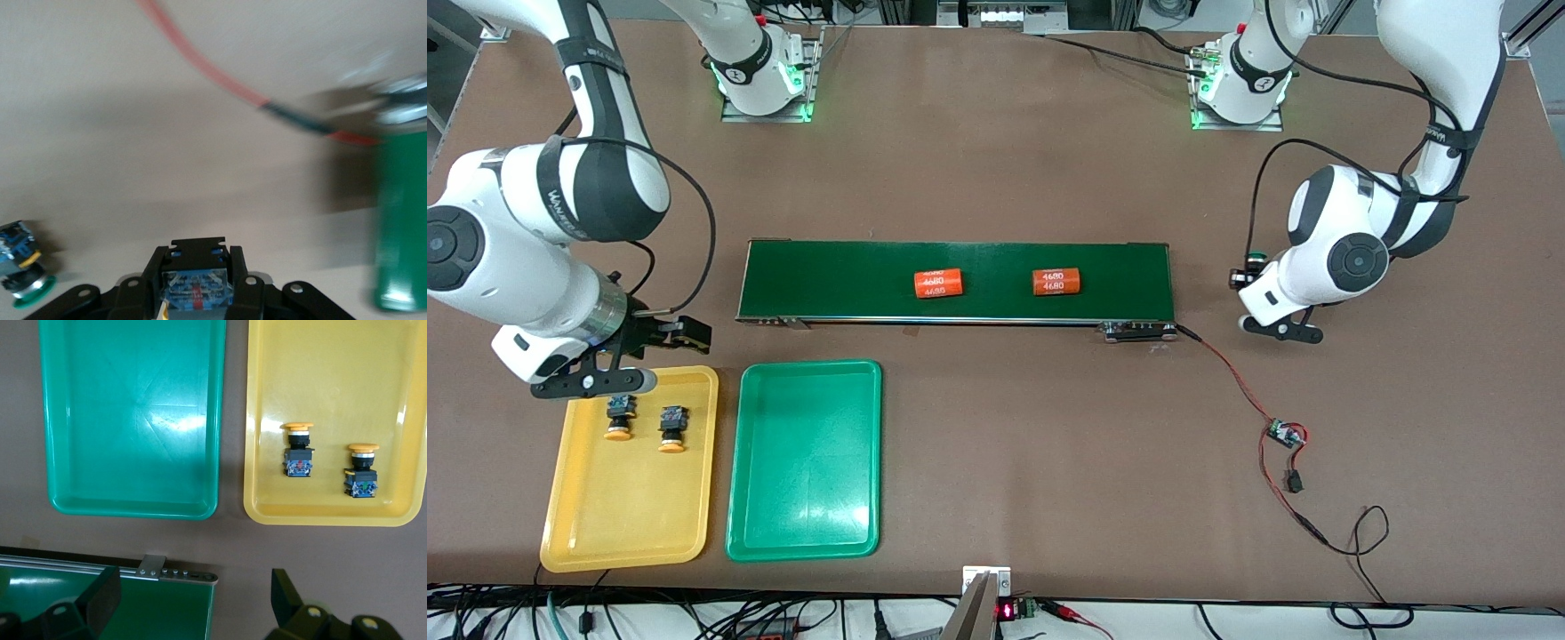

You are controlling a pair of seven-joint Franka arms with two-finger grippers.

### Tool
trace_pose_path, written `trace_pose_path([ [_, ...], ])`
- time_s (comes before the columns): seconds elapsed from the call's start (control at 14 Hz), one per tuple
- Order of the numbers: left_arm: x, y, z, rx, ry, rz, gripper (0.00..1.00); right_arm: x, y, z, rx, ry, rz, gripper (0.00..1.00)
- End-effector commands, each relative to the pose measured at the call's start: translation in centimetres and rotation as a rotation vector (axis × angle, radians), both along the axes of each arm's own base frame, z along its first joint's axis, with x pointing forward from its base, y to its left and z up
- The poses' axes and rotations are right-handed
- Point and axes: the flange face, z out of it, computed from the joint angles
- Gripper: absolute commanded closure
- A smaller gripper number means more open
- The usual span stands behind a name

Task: Sort buttons by color to trays
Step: 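Carry the green-ringed button to the belt and open the left gripper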

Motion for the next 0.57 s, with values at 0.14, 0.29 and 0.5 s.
trace_pose_path([
  [0.14, 0.7, -7.7, 2.4, -0.114, -0.042, 0.038, 0.77, -1.5, -1.1, 1.7, -0.005, -0.007, -0.026, 0.0],
  [0.29, 0.4, -9.9, 1.3, -0.138, -0.057, 0.043, 0.77, -1.5, -1.3, 1.4, -0.004, 0.0, -0.039, 0.0],
  [0.5, -0.5, -13.5, -1.0, -0.153, -0.072, 0.088, 0.76, -1.7, -1.4, 1.3, -0.007, 0.012, -0.039, 0.0],
])
